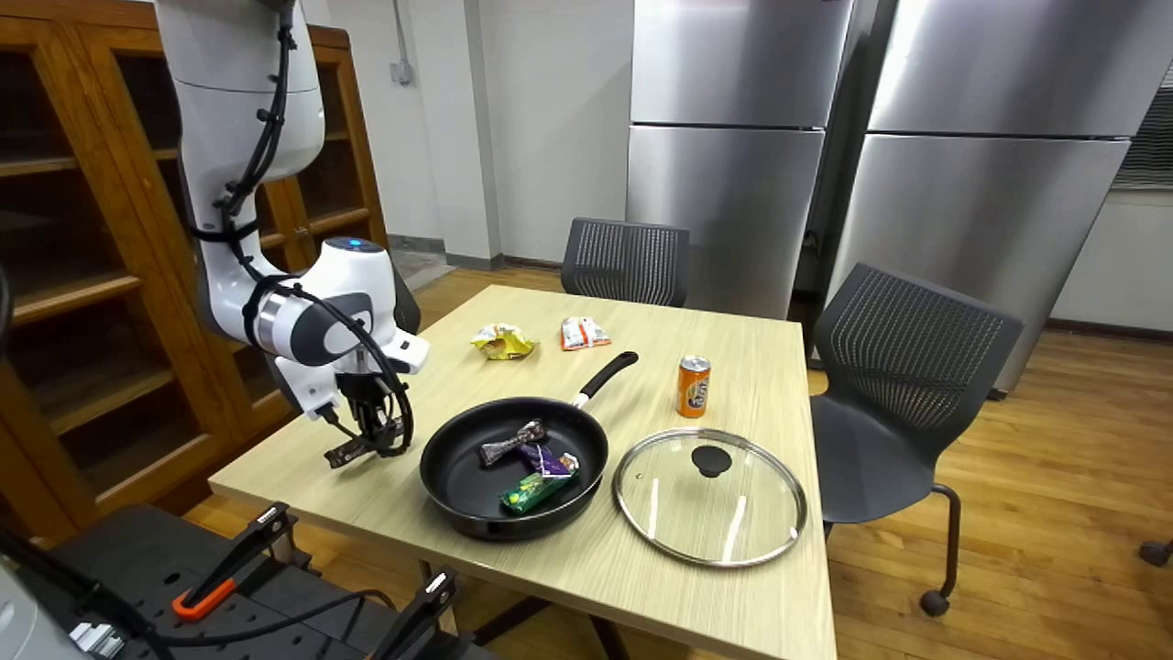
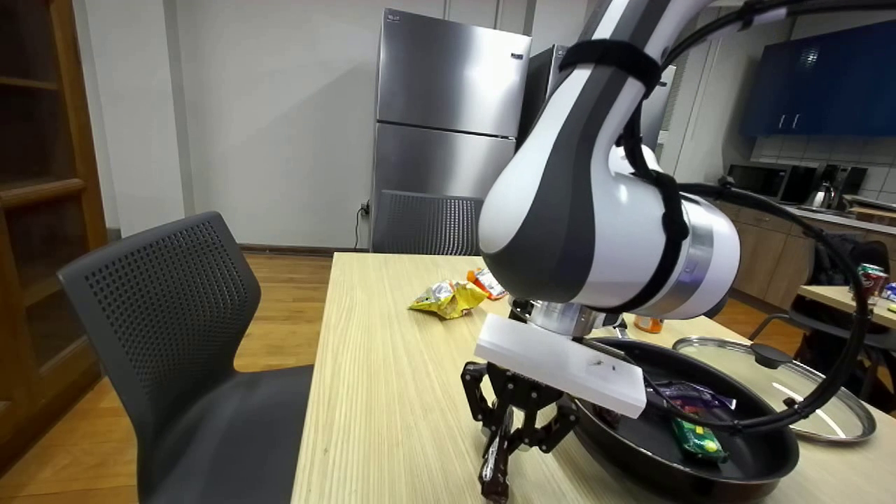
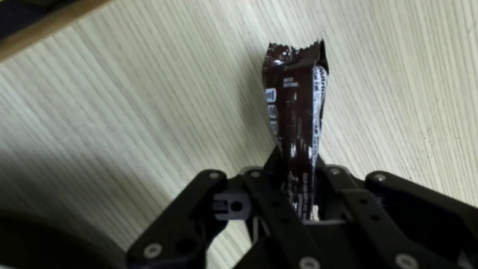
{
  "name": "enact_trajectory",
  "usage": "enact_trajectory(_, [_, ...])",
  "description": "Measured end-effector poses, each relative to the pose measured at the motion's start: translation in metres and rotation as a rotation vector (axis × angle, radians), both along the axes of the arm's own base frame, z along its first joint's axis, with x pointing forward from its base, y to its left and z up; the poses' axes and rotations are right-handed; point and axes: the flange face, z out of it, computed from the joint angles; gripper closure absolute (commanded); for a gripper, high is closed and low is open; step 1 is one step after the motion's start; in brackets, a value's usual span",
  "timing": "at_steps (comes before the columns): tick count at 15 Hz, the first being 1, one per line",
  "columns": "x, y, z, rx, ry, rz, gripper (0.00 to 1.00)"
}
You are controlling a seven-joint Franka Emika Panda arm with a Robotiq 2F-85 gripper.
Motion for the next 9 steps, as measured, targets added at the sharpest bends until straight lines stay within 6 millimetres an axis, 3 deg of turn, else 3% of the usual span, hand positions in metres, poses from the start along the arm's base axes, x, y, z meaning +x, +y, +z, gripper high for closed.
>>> enact_trajectory(5, [-0.003, -0.009, 0.032, -0.053, -0.063, 0.027, 0.96])
enact_trajectory(9, [-0.003, -0.031, 0.052, -0.089, -0.088, 0.013, 0.96])
